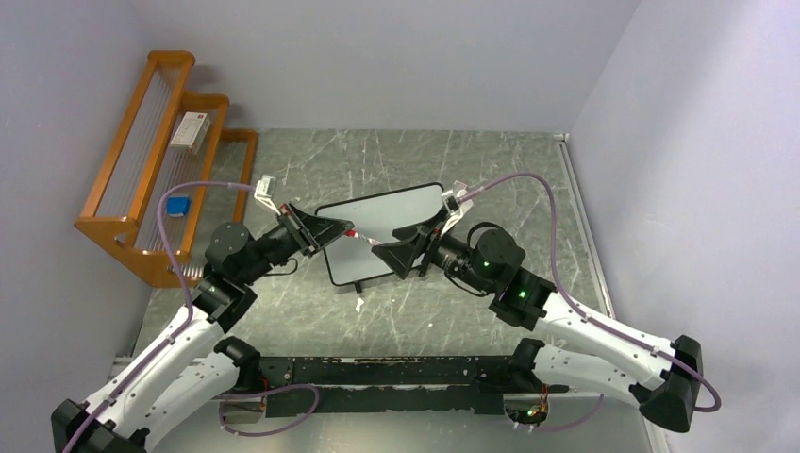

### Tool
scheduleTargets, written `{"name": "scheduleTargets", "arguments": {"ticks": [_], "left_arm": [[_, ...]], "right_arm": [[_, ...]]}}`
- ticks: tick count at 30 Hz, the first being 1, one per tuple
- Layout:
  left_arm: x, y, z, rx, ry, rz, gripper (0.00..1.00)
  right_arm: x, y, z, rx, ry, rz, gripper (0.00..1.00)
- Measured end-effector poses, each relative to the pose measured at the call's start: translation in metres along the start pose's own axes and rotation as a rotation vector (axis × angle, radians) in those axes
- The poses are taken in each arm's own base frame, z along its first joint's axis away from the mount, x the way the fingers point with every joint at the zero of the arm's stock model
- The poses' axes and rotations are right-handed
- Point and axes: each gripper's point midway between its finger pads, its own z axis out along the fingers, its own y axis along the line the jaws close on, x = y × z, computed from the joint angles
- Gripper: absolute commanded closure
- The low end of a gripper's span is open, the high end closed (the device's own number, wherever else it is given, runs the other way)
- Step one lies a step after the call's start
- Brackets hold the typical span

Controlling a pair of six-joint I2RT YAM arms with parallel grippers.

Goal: Write a sentence on the whiteboard
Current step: Open the whiteboard marker at the center of the board.

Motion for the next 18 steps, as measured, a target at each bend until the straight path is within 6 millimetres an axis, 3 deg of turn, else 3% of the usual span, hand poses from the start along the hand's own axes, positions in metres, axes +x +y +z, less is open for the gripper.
{"name": "scheduleTargets", "arguments": {"ticks": [9,18], "left_arm": [[-0.006,-0.012,-0.005,0.086,-0.058,-0.087,0.95],[-0.007,-0.014,-0.002,0.110,-0.065,-0.122,0.95]], "right_arm": [[0.005,-0.009,0.010,-0.017,-0.026,0.185,0.28],[0.007,0.004,0.021,-0.117,-0.008,0.262,0.41]]}}
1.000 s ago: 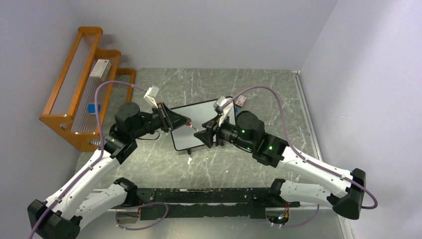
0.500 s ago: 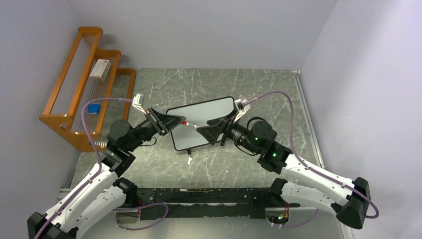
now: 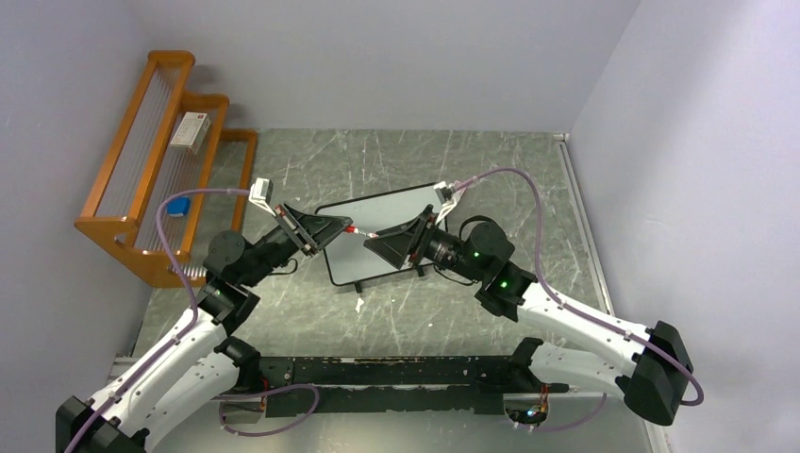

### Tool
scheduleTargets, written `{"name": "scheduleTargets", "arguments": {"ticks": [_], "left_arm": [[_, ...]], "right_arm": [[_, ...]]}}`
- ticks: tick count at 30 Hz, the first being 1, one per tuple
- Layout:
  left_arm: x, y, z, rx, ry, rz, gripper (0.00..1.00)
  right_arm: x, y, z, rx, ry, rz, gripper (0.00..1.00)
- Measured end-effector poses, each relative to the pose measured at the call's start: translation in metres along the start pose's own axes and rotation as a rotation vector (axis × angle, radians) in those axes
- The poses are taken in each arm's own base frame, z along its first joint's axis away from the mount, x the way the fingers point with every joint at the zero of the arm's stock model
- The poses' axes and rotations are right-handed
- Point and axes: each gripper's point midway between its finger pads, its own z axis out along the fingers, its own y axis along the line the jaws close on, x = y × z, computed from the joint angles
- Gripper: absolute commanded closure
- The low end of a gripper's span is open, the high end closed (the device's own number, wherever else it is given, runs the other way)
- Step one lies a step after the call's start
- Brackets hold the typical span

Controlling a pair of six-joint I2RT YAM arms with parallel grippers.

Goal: Write a sentence on the whiteboard
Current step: Open the whiteboard marker at the center of the board.

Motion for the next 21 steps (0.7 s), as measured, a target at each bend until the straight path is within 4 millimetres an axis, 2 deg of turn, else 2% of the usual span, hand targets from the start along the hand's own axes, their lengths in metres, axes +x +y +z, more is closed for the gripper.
{"name": "scheduleTargets", "arguments": {"ticks": [9,18,21], "left_arm": [[0.001,0.003,0.000,-0.003,0.001,-0.016,0.95],[0.000,0.000,0.001,0.008,-0.002,-0.026,0.95],[0.000,-0.001,0.001,0.011,-0.003,-0.030,0.95]], "right_arm": [[-0.004,0.011,-0.001,-0.073,0.011,0.024,0.51],[0.003,0.010,0.001,-0.088,0.044,0.030,0.64],[0.004,0.010,0.001,-0.091,0.047,0.030,0.65]]}}
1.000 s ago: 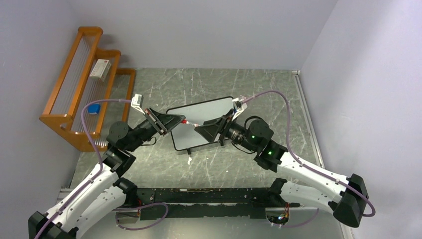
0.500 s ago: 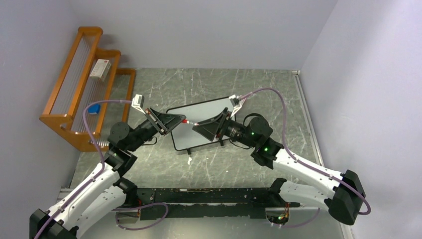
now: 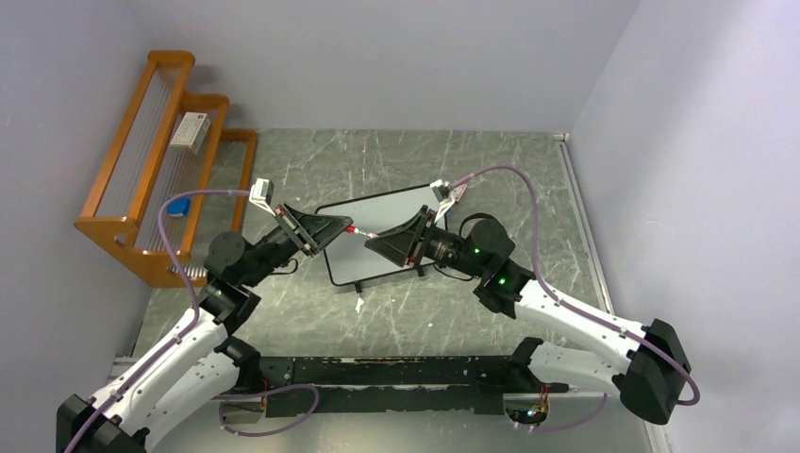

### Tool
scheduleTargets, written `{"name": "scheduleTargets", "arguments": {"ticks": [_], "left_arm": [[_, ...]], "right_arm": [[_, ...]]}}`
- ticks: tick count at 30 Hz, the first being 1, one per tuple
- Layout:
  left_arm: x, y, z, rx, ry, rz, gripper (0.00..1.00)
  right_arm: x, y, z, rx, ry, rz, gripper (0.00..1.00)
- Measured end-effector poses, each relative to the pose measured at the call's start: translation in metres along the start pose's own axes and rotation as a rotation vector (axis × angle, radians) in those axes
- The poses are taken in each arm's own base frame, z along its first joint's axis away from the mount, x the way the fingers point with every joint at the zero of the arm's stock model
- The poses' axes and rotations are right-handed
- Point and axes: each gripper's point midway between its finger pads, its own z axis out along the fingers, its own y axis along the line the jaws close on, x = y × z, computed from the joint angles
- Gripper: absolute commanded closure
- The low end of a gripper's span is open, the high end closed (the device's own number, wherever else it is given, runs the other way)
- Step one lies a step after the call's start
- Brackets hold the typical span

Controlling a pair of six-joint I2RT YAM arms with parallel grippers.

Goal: Write a sentence on the whiteboard
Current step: Open the whiteboard marker at the center of the board.

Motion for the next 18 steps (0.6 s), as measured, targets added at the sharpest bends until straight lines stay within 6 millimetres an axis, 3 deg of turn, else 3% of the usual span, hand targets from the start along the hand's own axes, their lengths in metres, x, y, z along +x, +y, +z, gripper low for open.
{"name": "scheduleTargets", "arguments": {"ticks": [12,18], "left_arm": [[0.0009,0.0030,-0.0039,-0.003,-0.010,-0.038,0.95],[0.0006,0.0033,-0.0055,-0.001,-0.017,-0.052,0.95]], "right_arm": [[-0.0022,0.0024,-0.0005,-0.009,-0.006,0.004,0.65],[-0.0024,0.0039,-0.0010,-0.013,-0.005,0.010,0.72]]}}
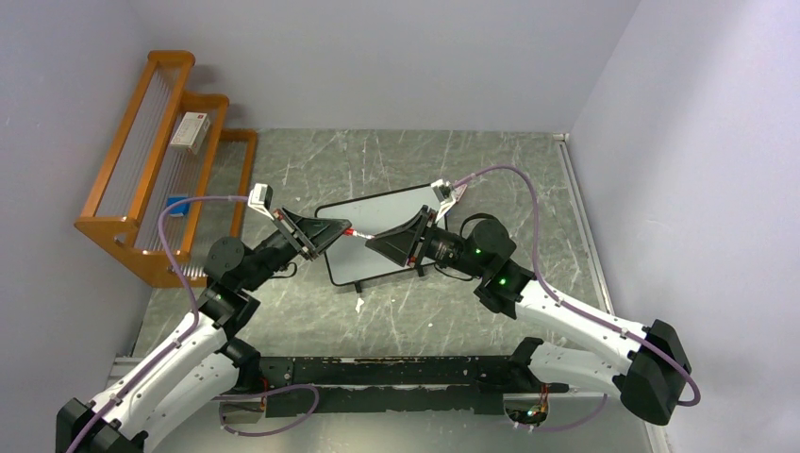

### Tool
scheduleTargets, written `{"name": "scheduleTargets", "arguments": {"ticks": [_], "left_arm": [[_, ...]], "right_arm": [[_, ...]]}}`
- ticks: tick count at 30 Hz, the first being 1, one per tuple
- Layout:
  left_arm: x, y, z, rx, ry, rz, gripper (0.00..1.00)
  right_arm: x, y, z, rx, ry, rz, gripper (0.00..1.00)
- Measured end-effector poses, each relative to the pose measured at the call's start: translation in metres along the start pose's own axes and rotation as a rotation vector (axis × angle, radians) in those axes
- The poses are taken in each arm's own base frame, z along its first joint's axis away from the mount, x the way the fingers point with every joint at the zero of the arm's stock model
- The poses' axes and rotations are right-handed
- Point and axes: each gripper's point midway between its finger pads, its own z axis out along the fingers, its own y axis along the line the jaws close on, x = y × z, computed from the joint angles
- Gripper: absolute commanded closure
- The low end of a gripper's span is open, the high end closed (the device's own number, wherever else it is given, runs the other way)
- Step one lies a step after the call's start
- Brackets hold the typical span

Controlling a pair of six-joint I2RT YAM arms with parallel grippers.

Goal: Write a sentence on the whiteboard
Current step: Open the whiteboard marker at the center of the board.

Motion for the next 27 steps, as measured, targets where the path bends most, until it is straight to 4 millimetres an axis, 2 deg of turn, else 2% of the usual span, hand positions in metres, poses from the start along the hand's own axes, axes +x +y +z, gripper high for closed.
{"name": "scheduleTargets", "arguments": {"ticks": [7,9,15,18,24,27], "left_arm": [[-0.0003,-0.0027,-0.0004,0.009,-0.001,-0.003,0.95],[-0.0004,-0.0027,-0.0004,0.009,-0.002,-0.003,0.95],[-0.0003,-0.0048,-0.0014,0.015,-0.003,-0.002,0.95],[-0.0007,-0.0044,-0.0020,0.015,-0.006,-0.001,0.95],[-0.0011,-0.0016,-0.0022,0.008,-0.011,-0.003,0.95],[-0.0012,-0.0024,-0.0027,0.011,-0.013,-0.003,0.95]], "right_arm": [[-0.0001,-0.0006,-0.0001,0.002,0.000,0.001,0.88],[0.0001,-0.0002,-0.0002,0.000,0.002,0.001,0.89],[-0.0008,0.0009,0.0000,-0.005,-0.002,0.001,0.72],[-0.0025,0.0030,0.0001,-0.013,-0.009,0.001,0.66],[-0.0027,0.0040,0.0001,-0.017,-0.009,0.006,0.66],[-0.0026,0.0039,0.0001,-0.017,-0.009,0.008,0.74]]}}
